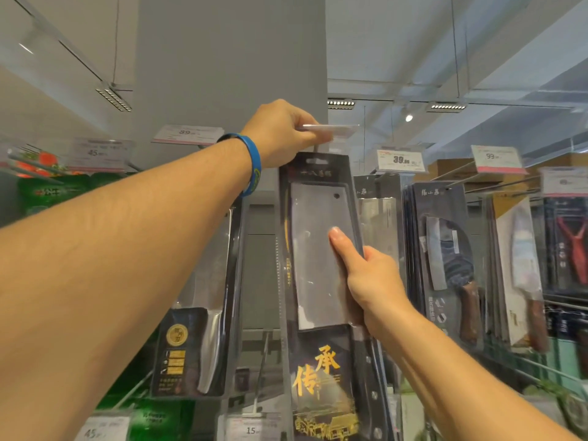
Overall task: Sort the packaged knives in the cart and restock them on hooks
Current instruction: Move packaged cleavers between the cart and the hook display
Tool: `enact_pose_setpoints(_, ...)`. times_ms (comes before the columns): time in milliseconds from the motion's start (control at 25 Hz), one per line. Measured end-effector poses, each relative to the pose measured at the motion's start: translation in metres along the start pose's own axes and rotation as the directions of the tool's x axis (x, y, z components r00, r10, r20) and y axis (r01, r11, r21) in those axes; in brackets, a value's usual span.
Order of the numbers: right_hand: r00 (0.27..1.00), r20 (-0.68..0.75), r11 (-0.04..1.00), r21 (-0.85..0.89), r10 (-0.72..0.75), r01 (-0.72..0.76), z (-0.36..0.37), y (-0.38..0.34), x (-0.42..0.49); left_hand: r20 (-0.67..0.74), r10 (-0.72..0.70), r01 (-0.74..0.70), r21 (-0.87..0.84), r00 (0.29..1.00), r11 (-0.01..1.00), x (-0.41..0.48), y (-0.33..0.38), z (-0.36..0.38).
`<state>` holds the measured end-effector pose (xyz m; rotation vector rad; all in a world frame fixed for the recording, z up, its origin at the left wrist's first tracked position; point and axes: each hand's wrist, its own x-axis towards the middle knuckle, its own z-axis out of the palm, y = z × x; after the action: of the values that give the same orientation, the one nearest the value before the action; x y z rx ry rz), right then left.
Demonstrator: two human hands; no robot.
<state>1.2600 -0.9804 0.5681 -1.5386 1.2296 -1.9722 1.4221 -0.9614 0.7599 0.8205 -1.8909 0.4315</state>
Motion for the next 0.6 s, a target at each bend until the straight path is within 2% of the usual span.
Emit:
enact_pose_setpoints(80, 0.994, 0.013, 0.982, -0.157, -0.104, 0.105, 0.004, -0.005, 0.000, -0.009, -0.004, 0.004, 0.014, 1.000, 1.000, 0.001, 0.002, 0.000)
enact_pose_setpoints(160, 0.992, 0.030, 0.975, -0.182, -0.126, 0.129, 0.005, -0.004, -0.002, -0.003, -0.005, 0.005, 0.025, 1.000, 1.000, -0.001, 0.001, 0.000)
enact_pose_setpoints(280, 0.999, -0.019, 0.998, -0.045, -0.036, 0.035, -0.001, -0.001, -0.003, 0.019, -0.007, 0.007, 0.016, 1.000, 1.000, -0.004, -0.001, -0.001)
enact_pose_setpoints(360, 0.998, 0.015, 0.998, 0.039, 0.054, -0.055, -0.005, -0.003, -0.004, 0.019, -0.001, 0.000, 0.018, 1.000, 1.000, -0.003, -0.001, -0.002)
enact_pose_setpoints(480, 0.995, 0.033, 0.996, 0.003, 0.093, -0.094, -0.010, -0.009, 0.001, 0.016, -0.004, 0.004, 0.026, 1.000, 1.000, 0.003, 0.004, -0.001)
enact_pose_setpoints(600, 0.999, -0.002, 0.995, -0.089, 0.043, -0.043, -0.017, -0.015, 0.002, 0.008, -0.007, 0.007, 0.036, 1.000, 0.999, 0.000, 0.005, 0.001)
